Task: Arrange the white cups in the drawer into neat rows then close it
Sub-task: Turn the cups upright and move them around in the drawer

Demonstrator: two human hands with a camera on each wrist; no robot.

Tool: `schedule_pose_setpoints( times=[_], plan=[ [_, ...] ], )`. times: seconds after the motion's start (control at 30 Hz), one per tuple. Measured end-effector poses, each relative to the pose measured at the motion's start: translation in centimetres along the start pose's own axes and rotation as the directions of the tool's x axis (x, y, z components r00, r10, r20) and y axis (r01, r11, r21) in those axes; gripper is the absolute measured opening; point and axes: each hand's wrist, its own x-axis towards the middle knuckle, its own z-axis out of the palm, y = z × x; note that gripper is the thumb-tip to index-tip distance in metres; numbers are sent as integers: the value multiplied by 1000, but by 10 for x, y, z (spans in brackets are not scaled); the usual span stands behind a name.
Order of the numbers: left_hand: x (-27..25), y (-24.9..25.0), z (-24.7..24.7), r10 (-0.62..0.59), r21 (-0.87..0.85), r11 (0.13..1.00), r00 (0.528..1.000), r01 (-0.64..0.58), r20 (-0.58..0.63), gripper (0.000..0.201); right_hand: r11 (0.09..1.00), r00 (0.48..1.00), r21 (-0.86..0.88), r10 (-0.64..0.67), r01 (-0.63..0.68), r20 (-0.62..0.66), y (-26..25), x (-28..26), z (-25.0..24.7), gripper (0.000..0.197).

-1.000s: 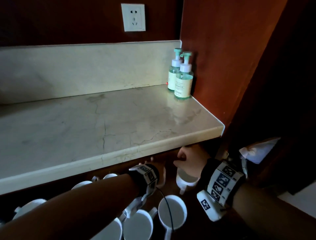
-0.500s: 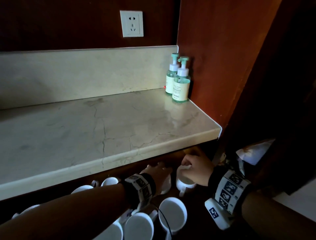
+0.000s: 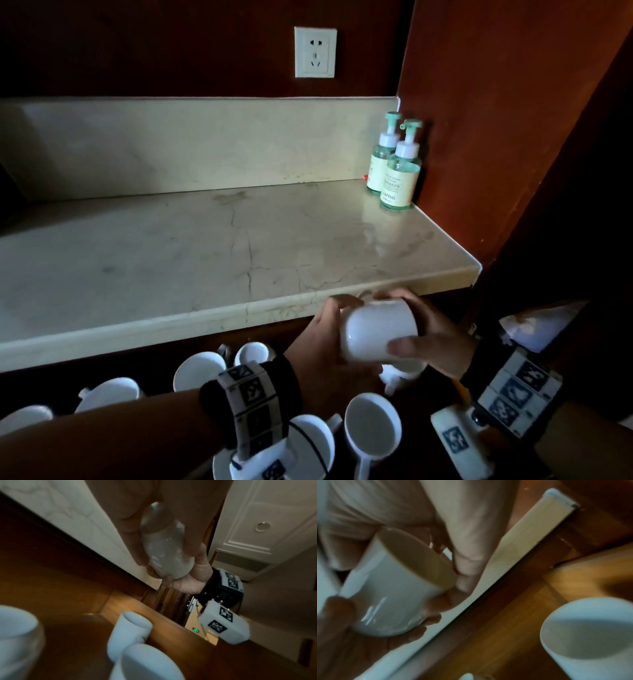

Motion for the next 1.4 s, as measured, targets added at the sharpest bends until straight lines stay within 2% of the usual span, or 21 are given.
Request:
schedule_pose_setpoints(
  times=[0.07,0.1,0.17,0.2,0.27,0.3,0.37,0.5,0.6,0.7,0.83,1.0,1.1,1.2,1.27,1.4],
  plan=[
    [-2,-4,-12,-18,206,978,1000,16,3,81,971,1000,-241,-9,3,-26,-7,4,10,76],
    [-3,-8,-19,-44,302,952,999,41,5,79,892,999,-451,-8,-13,-44,-8,6,14,74],
    [-5,-20,-33,-154,514,853,985,91,82,69,616,998,-786,-9,-48,-68,-4,11,24,72],
    [-7,-27,-38,-251,636,764,958,106,142,65,517,997,-853,21,-74,-74,-1,13,30,72],
    [-10,-39,-46,-436,792,596,881,127,187,59,404,988,-906,130,-128,-81,7,17,42,73],
    [-12,-44,-48,-489,825,546,854,143,176,58,338,981,-932,177,-132,-75,12,19,47,73],
    [-13,-49,-50,-541,850,498,828,173,148,60,238,964,-962,254,-138,-76,18,24,55,75],
    [-14,-60,-47,-571,876,445,813,186,117,72,161,927,-967,351,-199,-132,29,40,63,80],
    [-10,-68,-43,-603,869,447,789,214,117,91,92,896,-977,423,-190,-134,40,56,67,82],
    [-1,-68,-40,-629,870,450,763,202,149,98,12,880,-986,454,-166,-142,51,67,67,87],
    [5,-66,-33,-623,892,436,755,120,203,98,-45,835,-988,530,-147,-148,61,77,62,87],
    [17,-66,-26,-657,926,376,699,-22,283,98,-108,789,-983,586,-146,-182,58,81,58,88],
    [23,-62,-22,-661,930,360,684,-72,309,94,-95,798,-988,582,-124,-156,55,77,57,85],
    [29,-62,-18,-635,919,375,690,-118,347,87,-53,818,-988,555,-148,-152,58,75,54,101],
    [29,-62,-16,-623,915,376,692,-145,365,89,-52,834,-986,528,-158,-162,54,71,54,104],
    [17,-57,-19,-587,889,457,747,-12,312,92,-6,925,-993,362,-121,-115,34,54,47,78]
  ],
)
